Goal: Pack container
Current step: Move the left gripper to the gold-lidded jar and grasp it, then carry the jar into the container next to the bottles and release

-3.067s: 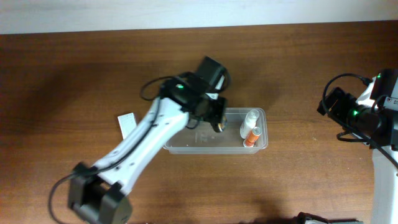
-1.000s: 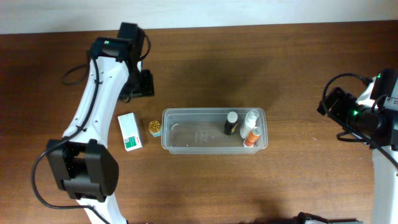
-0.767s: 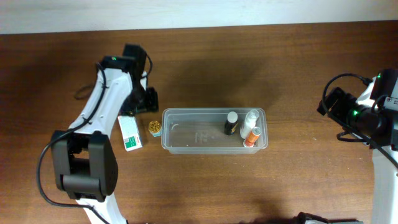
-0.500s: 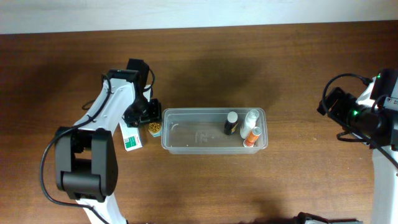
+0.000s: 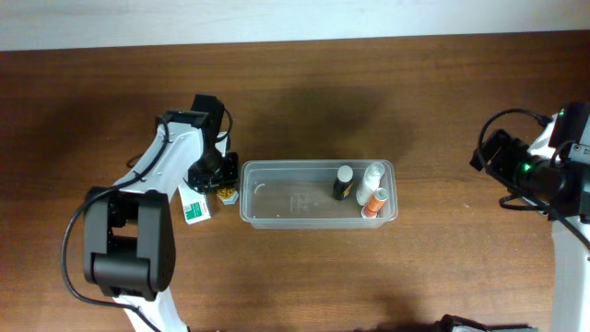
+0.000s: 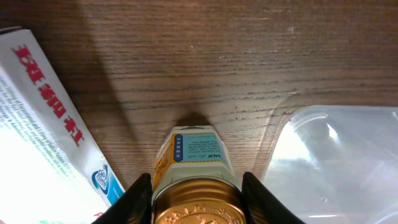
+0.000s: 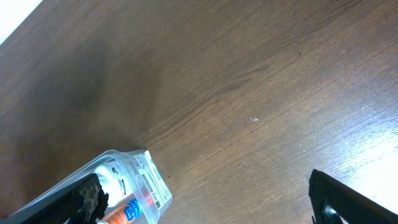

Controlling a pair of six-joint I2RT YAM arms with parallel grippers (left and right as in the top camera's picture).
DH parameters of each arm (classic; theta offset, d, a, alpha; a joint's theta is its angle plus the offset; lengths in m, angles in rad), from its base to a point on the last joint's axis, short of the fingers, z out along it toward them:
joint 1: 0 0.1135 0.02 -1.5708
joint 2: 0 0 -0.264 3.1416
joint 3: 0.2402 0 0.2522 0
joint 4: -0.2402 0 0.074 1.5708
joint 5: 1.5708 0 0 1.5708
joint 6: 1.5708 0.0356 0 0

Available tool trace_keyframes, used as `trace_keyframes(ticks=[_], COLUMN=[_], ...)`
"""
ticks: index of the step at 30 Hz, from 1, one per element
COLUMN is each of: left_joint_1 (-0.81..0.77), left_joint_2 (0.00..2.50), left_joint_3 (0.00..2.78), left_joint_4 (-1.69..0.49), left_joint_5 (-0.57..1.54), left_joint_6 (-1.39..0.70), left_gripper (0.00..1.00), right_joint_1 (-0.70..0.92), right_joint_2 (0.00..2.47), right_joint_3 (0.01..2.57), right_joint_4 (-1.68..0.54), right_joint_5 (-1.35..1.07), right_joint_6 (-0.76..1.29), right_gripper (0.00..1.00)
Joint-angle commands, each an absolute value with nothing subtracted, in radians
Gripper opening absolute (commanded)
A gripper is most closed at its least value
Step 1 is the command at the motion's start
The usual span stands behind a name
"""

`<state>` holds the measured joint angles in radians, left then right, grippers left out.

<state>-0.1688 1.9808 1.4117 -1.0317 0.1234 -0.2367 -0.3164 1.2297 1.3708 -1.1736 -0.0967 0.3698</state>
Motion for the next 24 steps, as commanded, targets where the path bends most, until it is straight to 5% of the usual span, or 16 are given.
trace_keyframes(ticks=[1,17,24], left_joint_1=[-0.170,-0.174,-0.308], left_joint_2=[1.961,1.782,1.682], left_joint_3=[1.399,1.657,1.698], left_joint_4=[-1.030,-1.232,-1.249], left_joint_5=[0.135,0.045,0.104], left_joint_6=[-0.230,-0.229,-0.241], left_gripper=[0.31,0.29,0.27], right_joint_1=[-0.321,-0.321,-0.321], right_joint_2=[1.234,1.234,1.234], right_joint_3=[1.380,1.380,1.380], right_joint_4=[-1.174,-1.174,-1.174], right_joint_5=[-0.101,-0.101,-0.101], right_joint_6=[0.375,0.375,0.375], right_gripper=[0.98,0.98,0.98])
